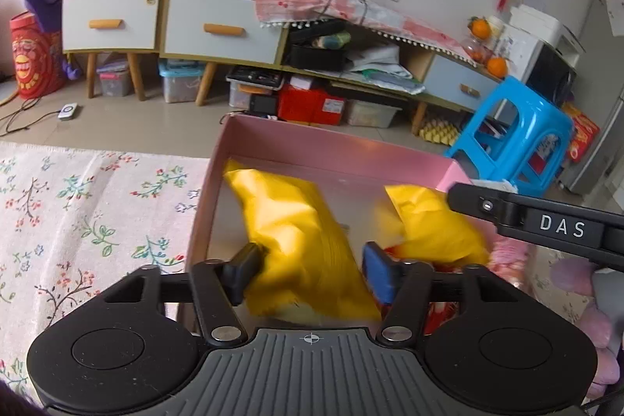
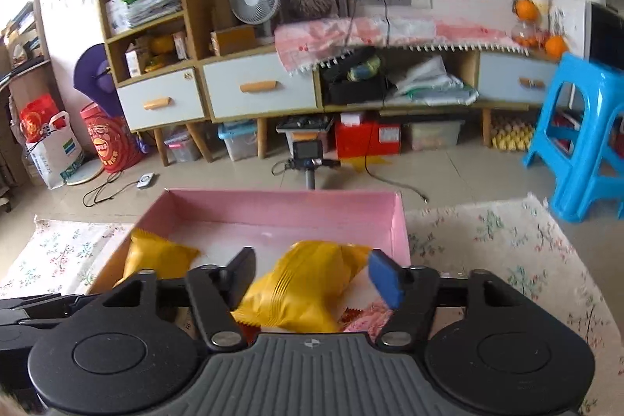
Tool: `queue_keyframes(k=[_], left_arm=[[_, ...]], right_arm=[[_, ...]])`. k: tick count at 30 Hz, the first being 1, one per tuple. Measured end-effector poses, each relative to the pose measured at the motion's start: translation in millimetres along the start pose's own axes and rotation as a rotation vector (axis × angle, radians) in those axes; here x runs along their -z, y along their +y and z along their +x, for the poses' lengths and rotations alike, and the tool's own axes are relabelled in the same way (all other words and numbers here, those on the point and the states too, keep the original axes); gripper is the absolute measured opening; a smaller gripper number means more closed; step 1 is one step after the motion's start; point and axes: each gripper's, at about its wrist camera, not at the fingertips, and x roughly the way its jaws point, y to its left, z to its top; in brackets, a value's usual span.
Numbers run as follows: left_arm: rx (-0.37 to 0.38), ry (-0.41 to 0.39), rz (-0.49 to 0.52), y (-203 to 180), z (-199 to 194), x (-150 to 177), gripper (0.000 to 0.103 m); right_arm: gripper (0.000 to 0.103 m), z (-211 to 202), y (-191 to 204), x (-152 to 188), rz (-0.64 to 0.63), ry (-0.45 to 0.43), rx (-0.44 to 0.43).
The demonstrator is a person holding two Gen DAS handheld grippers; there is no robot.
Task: Organize snacks
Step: 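Carry both yellow pastry bags over the pink box and lower them, then open the left tool into the box while the right tool releases its bag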
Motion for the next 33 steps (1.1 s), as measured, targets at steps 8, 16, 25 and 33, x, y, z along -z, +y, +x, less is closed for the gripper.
queue_keyframes(k=[8,16,25,33], left_arm=[[0.005,-0.011,0.050,-11.4,-12.5,-3.8,0.080],[-0.004,-0.018,0.069,-15.2,-28.9,-3.5,0.085],[-0.039,-0.021,0.107,-27.6,-58.3,6.3,0.091],[-0.066,-0.016,0.136,-30.4,-92.0,19.3,0.095]], right_arm=[[0.070,-7.0,-2.2,-3.4,0.001,-0.004,-0.019],[0.080,-22.0,-10.5,-6.6,0.015,-0.018,-0.033],[0.086,-52.1,-3.6,-10.0,0.002,-0.044,-0.042],[0.091,-81.0,7.3,-2.6,0.031,-0.041,-0.064]])
